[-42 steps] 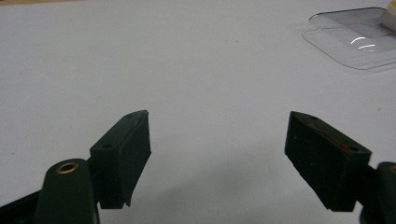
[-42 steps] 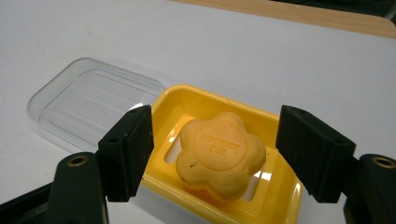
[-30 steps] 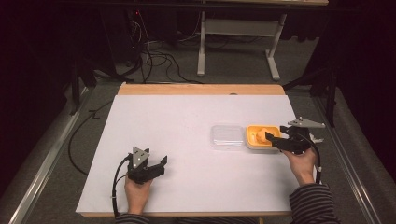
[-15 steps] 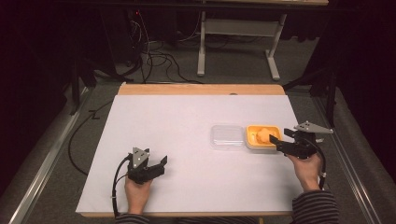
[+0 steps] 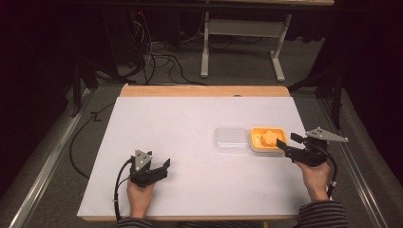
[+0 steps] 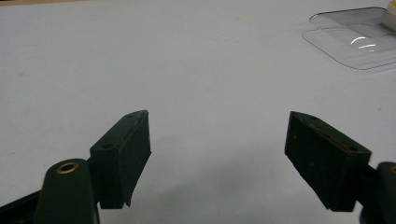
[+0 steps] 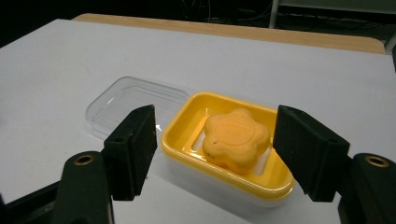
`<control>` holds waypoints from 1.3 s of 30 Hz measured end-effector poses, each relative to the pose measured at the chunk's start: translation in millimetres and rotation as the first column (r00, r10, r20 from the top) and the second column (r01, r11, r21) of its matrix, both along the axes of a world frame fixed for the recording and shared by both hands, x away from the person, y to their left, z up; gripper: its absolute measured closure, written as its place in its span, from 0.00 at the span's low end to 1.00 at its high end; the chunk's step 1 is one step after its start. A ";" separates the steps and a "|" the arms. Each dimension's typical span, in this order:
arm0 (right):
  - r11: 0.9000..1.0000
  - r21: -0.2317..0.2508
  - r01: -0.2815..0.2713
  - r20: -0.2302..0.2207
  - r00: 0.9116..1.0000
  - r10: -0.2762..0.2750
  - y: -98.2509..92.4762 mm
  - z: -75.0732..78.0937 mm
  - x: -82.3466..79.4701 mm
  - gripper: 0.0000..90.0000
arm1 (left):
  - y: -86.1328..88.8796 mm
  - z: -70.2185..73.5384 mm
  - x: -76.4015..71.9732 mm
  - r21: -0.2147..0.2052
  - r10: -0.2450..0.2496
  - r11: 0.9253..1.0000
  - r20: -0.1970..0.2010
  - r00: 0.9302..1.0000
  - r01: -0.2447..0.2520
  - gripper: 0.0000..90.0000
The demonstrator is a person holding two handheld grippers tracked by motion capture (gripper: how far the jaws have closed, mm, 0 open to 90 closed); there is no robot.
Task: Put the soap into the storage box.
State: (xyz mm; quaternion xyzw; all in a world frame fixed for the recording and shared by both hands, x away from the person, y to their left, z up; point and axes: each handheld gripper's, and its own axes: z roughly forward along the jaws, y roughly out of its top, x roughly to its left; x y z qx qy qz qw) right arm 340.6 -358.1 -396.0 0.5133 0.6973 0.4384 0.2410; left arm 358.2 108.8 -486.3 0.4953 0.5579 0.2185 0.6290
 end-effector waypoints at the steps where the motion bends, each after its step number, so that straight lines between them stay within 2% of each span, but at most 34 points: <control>1: 1.000 -0.002 -0.005 0.002 1.000 0.005 0.4 0.3 -1.2 0.35 | 0.0 0.0 0.0 0.000 0.000 1.000 0.000 1.000 0.000 0.26; 17: 0.999 0.014 -0.041 0.022 0.999 0.041 5.9 -1.3 -18.9 0.35 | 0.0 0.0 0.0 0.001 -0.001 1.000 0.000 1.000 0.001 0.26; 34: 0.998 0.024 -0.062 0.011 0.998 0.062 12.5 -7.8 -35.5 0.35 | -0.2 0.0 0.0 0.000 -0.001 1.000 0.000 1.000 0.001 0.26; 39: 0.997 0.010 -0.079 0.002 0.997 0.079 18.0 -10.3 -35.8 0.35 | 0.0 0.0 0.0 0.001 -0.001 1.000 0.000 1.000 0.001 0.26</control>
